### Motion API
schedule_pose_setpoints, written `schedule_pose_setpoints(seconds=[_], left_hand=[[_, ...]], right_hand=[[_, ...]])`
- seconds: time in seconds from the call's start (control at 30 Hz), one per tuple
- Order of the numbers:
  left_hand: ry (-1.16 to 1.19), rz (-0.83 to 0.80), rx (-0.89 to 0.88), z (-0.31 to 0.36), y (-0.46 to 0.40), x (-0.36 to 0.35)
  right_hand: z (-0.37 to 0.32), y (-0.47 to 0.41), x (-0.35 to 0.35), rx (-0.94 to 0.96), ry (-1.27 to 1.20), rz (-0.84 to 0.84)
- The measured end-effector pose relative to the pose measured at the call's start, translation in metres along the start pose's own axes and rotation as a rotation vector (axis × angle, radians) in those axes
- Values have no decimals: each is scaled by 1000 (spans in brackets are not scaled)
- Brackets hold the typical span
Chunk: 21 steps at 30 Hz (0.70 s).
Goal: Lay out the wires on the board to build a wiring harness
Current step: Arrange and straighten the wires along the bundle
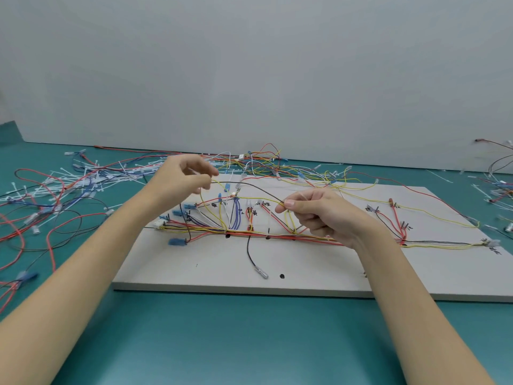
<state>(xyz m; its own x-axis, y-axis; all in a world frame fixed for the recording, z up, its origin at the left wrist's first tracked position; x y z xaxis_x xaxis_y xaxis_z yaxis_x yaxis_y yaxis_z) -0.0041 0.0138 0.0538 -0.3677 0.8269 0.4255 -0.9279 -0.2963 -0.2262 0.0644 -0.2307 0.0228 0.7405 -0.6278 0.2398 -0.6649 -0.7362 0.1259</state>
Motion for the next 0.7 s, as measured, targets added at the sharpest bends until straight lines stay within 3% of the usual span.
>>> schedule_pose_setpoints(seconds=[0.13,0.3,0.4,0.57,0.63,0.7], left_hand=[[-95,134,-313,58,26,-8],[-608,55,-662,86,59,-73],[-721,-51,-667,74,60,-97],[-339,-84,-553,66,50,-84],[-286,-58,-511,62,47,-82],[-275,-49,-477,56,46,-82]], right_hand=[[-4,0,-4,7,51,10],[-10,1,-9,44,61,3],[-13,3,-7,62,46,17],[-18,3,-5,128,34,73],[-21,2,-2,164,54,188],[-27,4,4,236,123,407]])
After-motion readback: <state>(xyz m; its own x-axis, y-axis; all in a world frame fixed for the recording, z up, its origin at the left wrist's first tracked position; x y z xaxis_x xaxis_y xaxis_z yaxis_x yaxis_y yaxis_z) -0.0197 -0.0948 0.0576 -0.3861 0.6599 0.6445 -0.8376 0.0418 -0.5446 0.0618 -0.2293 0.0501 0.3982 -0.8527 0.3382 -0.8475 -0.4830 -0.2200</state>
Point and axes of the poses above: each hand's wrist, its own y-axis away from the middle knuckle, its own x-axis out of the back of the hand, z = x × y, the point moved 7 cm from there along -y, towards the middle knuckle, and after that the axes turned 2 degrees about -z, right-handed, at the moved point
